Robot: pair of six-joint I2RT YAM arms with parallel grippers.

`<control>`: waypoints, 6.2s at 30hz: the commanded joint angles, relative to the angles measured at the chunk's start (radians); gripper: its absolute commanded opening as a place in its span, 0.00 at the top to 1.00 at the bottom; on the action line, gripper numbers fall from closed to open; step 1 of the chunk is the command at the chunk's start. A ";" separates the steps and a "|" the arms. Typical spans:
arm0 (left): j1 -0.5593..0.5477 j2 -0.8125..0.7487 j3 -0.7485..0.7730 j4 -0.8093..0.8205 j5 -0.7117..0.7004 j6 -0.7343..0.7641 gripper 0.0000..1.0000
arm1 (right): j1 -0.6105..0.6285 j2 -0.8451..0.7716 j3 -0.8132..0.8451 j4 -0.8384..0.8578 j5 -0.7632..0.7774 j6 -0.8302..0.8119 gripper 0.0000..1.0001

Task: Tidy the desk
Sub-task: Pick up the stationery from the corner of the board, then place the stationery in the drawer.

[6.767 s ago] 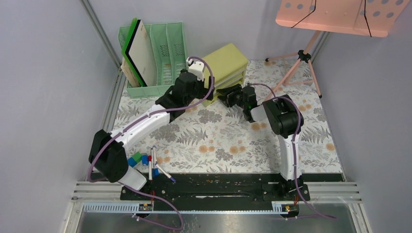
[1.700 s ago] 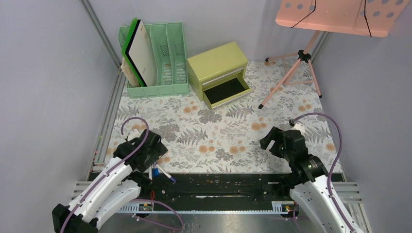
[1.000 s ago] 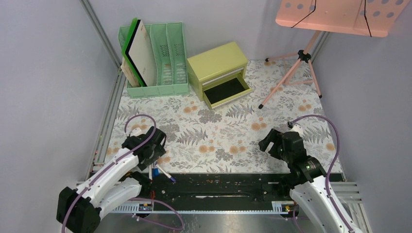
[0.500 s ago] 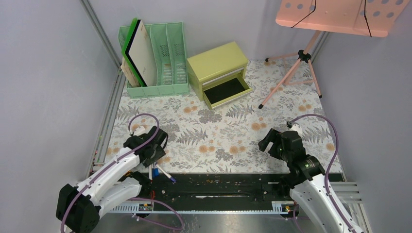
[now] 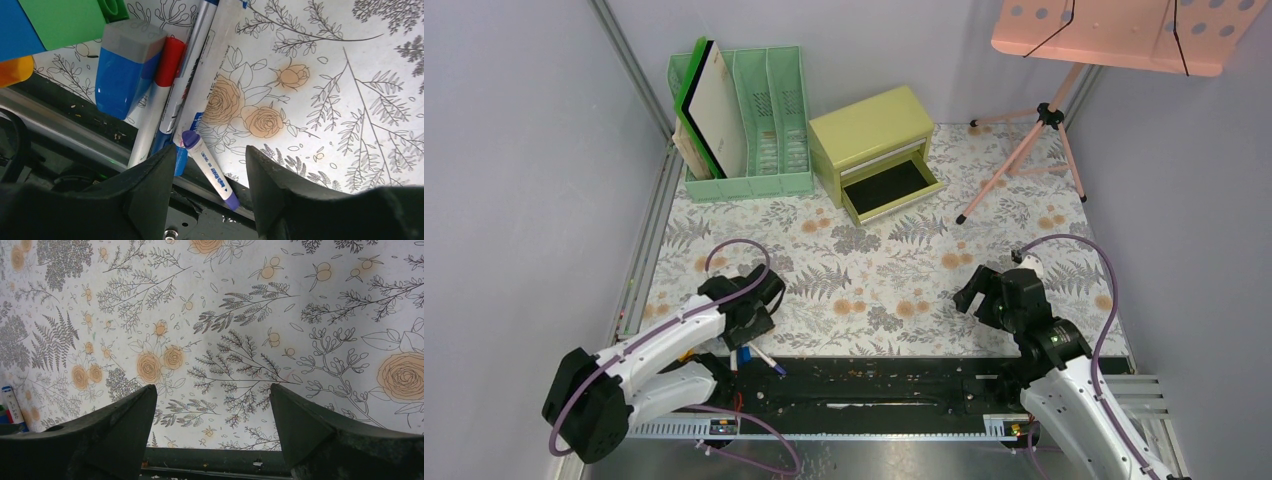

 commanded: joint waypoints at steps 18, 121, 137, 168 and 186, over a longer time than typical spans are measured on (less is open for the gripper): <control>-0.015 0.106 -0.039 0.148 -0.011 0.040 0.68 | -0.002 0.031 0.033 0.026 -0.023 -0.003 0.09; -0.036 -0.455 0.122 0.266 -0.025 0.278 0.01 | 0.360 0.579 0.051 0.836 -0.561 0.185 1.00; -0.035 -0.550 0.069 0.428 0.221 0.416 0.01 | 0.117 0.814 0.302 0.695 -0.578 0.127 1.00; -0.036 -0.588 0.087 0.378 0.274 0.430 0.01 | -0.071 1.461 0.921 0.770 -0.459 0.367 0.93; -0.035 -0.571 0.073 0.378 0.292 0.429 0.01 | -0.076 1.438 0.945 0.756 -0.499 0.291 0.39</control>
